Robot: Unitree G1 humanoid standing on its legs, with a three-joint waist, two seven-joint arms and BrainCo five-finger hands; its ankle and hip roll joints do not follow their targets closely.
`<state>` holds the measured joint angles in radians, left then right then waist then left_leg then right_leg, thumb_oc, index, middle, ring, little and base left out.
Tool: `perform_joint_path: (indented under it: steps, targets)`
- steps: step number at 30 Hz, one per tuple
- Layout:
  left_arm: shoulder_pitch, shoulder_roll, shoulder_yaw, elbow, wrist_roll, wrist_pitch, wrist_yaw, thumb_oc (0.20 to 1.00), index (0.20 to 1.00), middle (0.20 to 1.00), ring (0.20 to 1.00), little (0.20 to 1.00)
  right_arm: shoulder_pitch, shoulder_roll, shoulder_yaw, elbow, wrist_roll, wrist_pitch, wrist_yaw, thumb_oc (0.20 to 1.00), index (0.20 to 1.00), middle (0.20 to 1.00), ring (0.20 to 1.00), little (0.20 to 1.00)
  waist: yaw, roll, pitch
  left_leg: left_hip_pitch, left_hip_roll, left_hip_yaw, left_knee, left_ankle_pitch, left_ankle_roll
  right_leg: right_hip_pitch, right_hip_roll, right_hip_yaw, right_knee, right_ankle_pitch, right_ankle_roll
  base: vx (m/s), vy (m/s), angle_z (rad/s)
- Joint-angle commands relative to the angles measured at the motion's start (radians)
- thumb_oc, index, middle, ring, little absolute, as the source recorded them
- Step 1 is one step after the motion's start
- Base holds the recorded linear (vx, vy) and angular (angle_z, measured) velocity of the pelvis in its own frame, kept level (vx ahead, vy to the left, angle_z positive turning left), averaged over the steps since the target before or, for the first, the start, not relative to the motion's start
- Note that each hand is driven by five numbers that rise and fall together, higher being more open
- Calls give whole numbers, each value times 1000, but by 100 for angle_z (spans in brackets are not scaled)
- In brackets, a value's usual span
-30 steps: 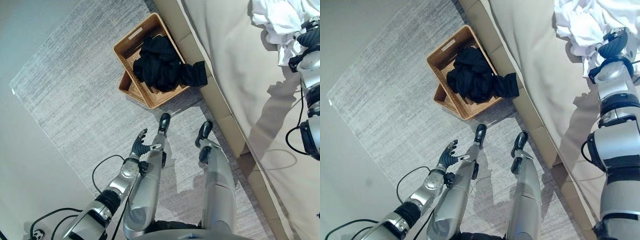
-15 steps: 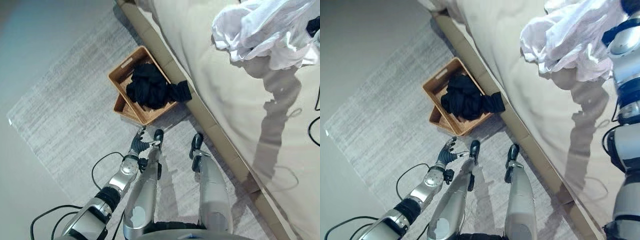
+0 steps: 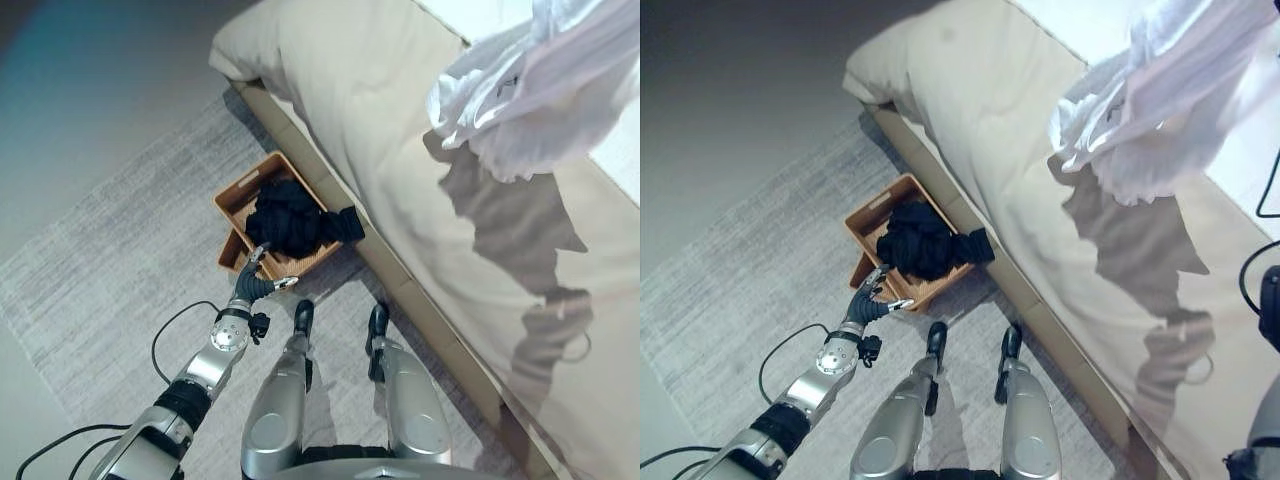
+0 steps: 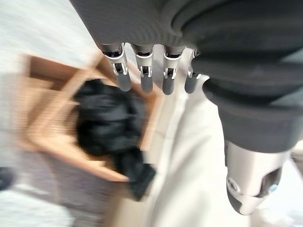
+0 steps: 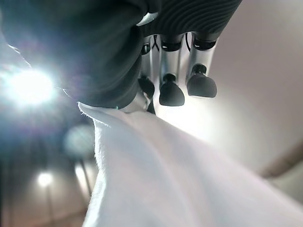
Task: Pick up clothes into the bucket
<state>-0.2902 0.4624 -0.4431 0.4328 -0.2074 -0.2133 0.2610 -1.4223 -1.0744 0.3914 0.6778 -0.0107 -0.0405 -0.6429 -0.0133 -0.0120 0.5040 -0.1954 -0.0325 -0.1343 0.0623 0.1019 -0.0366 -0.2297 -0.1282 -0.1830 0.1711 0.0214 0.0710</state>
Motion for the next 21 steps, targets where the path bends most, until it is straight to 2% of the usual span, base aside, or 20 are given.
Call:
perform_joint_path:
  steps: [1, 7, 9, 12, 17, 21]
  targets:
    - [31, 40, 35, -98, 47, -80, -31, 1000, 1000, 1000, 1000, 1000, -31, -8, 10, -67, -40, -68, -41, 200, 200, 200, 200, 200, -17, -84, -203, 8, 9, 30, 31, -80, -23, 50, -40, 10, -20, 17, 83, 89, 66, -23]
    - [-54, 79, 46, -280, -26, -97, -82, 1000, 1000, 1000, 1000, 1000, -120, 41, 89, -51, -19, -59, 16, 200, 200, 200, 200, 200, -35, -117, -317, 95, 21, 82, -11, -104, -12, 123, -20, 43, -104, 44, 95, 98, 44, -29]
    - [-67, 81, 45, -300, -33, -94, -89, 1000, 1000, 1000, 1000, 1000, -140, 46, 108, -36, -9, -58, 27, 200, 200, 200, 200, 200, -36, -118, -329, 113, 24, 92, -25, -104, -12, 136, -18, 51, -117, 48, 96, 77, 21, -28]
    - [-183, 98, 13, -381, -59, -84, -115, 1000, 1000, 1000, 1000, 1000, -201, 57, 216, 105, 44, -33, 131, 200, 200, 200, 200, 200, -48, -130, -390, 163, 34, 114, -50, -111, -12, 178, -17, 57, -144, 53, 99, 85, 10, -16]
    - [-195, 82, -8, -405, -84, -76, -142, 1000, 1000, 1000, 1000, 1000, -229, 66, 278, 211, 102, -32, 201, 200, 200, 200, 200, 200, -54, -125, -416, 193, 38, 129, -63, -115, -13, 202, -12, 68, -165, 58, 97, 44, 2, -14]
    - [-195, 81, -17, -423, -92, -59, -164, 1000, 1000, 1000, 1000, 1000, -199, 80, 268, 220, 144, -49, 226, 200, 200, 200, 200, 200, -58, -122, -429, 202, 42, 142, -64, -106, -16, 212, -8, 70, -178, 67, 95, 6, -12, -9]
